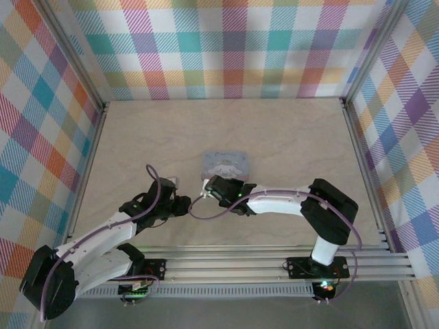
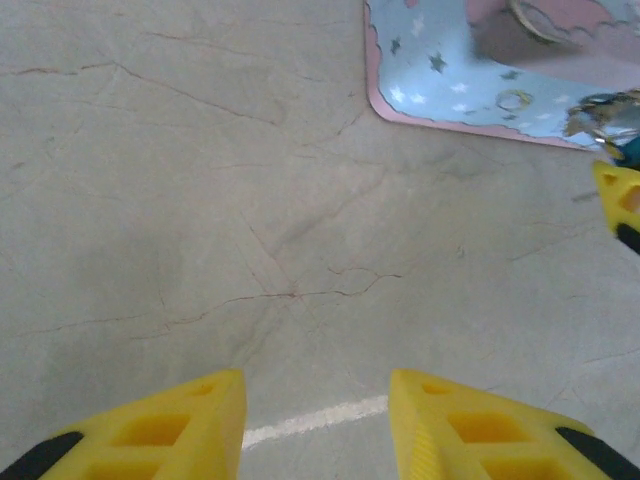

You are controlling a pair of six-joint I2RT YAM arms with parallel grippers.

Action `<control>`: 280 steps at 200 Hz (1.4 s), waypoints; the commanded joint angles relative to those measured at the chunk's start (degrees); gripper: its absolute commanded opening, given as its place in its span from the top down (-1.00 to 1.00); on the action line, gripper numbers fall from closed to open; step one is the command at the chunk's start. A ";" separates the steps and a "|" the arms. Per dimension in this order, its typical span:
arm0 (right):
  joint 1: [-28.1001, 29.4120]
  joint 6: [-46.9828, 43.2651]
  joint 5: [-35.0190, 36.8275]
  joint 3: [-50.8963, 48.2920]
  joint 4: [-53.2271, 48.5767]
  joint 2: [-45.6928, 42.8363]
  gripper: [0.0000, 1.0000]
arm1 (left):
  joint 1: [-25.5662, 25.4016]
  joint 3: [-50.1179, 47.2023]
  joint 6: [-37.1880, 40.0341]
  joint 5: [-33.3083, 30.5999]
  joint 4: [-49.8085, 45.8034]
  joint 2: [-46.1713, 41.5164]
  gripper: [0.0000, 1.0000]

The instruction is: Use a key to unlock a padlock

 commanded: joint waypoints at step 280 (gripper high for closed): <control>-4.21 -3.29 -5.61 -7.32 -0.88 -1.69 1.00 | 7.08 5.93 -0.10 14.44 20.26 18.79 0.33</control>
